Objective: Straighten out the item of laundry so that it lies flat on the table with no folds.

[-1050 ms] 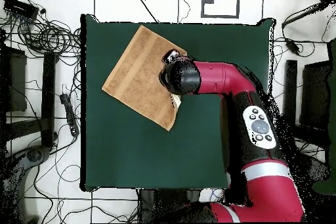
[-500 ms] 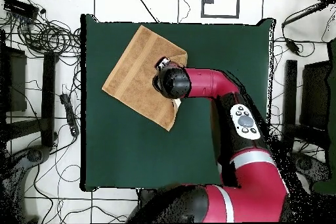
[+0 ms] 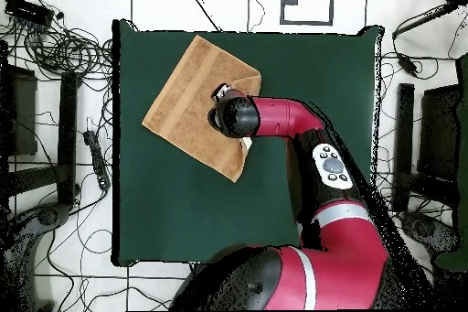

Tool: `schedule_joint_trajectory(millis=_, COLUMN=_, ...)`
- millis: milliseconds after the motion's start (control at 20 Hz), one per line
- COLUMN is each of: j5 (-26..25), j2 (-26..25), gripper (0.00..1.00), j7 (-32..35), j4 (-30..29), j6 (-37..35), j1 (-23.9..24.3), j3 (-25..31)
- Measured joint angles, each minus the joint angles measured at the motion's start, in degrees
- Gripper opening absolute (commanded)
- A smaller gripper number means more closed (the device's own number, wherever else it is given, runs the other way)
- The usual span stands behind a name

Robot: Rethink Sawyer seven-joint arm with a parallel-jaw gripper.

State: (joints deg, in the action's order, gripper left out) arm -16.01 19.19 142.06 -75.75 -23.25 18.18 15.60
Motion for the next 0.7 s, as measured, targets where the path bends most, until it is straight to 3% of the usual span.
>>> schedule_joint_trajectory(millis=700, j5=2.33, j2=-1.82, gripper=1.00, j7=0.01, j4=1.93, j6=0.05, j1=0.34, j3=-0.17)
